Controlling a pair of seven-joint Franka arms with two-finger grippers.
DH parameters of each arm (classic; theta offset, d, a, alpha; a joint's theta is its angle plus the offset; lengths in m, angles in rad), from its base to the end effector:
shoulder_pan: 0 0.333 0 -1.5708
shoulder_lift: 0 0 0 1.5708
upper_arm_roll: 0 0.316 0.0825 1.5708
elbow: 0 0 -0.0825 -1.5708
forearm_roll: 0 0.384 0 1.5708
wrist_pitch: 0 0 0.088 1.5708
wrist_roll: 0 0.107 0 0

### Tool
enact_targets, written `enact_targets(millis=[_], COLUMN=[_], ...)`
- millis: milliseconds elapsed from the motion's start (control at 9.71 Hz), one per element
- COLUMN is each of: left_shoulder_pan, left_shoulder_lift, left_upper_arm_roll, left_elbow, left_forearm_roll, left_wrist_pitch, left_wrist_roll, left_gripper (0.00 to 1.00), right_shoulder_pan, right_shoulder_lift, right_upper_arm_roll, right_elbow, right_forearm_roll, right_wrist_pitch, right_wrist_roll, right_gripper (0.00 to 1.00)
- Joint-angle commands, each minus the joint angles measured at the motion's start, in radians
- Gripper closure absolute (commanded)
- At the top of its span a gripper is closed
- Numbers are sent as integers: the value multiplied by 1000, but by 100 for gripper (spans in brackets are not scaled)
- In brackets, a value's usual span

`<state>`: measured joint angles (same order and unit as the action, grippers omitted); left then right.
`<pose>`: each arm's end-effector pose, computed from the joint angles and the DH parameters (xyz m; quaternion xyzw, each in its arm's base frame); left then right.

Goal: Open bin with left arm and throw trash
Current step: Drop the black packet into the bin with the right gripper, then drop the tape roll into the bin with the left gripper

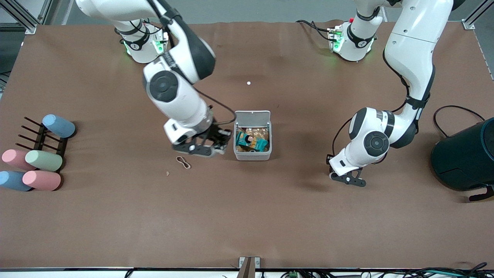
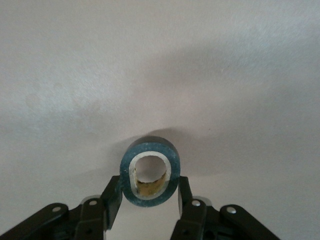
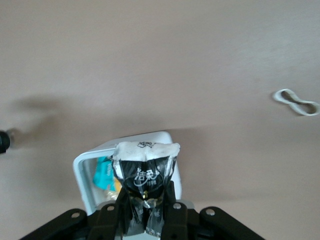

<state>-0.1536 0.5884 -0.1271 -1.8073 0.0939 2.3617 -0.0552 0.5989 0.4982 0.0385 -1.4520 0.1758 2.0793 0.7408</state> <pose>0.6264 -0.1736 0.2168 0.9906 -0.1361 -0.0142 0.0005 0.5698 0.4270 0.4119 -0.9898 0.0919 0.0065 0.1090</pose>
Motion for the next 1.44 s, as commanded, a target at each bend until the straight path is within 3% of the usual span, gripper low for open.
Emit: enact_targets(millis=[0, 412, 515, 618, 824, 926, 1029, 1338], left_shoulder_pan=[0, -4, -4, -4, -9, -21, -44, -125], left_shoulder_lift=[-51, -79, -79, -82, -85, -85, -85, -79], left_upper_arm_roll=[-11, -98, -141, -179, -245, -264, -270, -270], left_elbow=[8, 32, 43, 54, 71, 91, 103, 134], left_forearm_roll=[3, -10, -10, -8, -6, 0, 3, 3], left_wrist_pitch=[-28, -41, -54, -59, -59, -61, -61, -79], left_wrist_roll=[-6, -171, -246, -317, -447, -507, -534, -653], left_gripper=[100, 100, 100, 100, 100, 100, 100, 100], right_shoulder_pan=[60, 93, 97, 98, 108, 98, 90, 29], right_shoulder_lift=[91, 151, 160, 169, 171, 166, 160, 87], right_upper_arm_roll=[-11, -11, -11, -11, -11, -11, -12, -9], right_elbow=[51, 50, 50, 50, 50, 53, 59, 58], right_forearm_roll=[-15, -27, -24, -19, -24, -22, -22, -3], right_wrist_pitch=[15, 27, 28, 30, 28, 28, 27, 16], right_wrist_roll=[-5, 0, -3, -4, 3, -4, -8, -18], right_gripper=[100, 98, 91, 59, 17, 14, 5, 6])
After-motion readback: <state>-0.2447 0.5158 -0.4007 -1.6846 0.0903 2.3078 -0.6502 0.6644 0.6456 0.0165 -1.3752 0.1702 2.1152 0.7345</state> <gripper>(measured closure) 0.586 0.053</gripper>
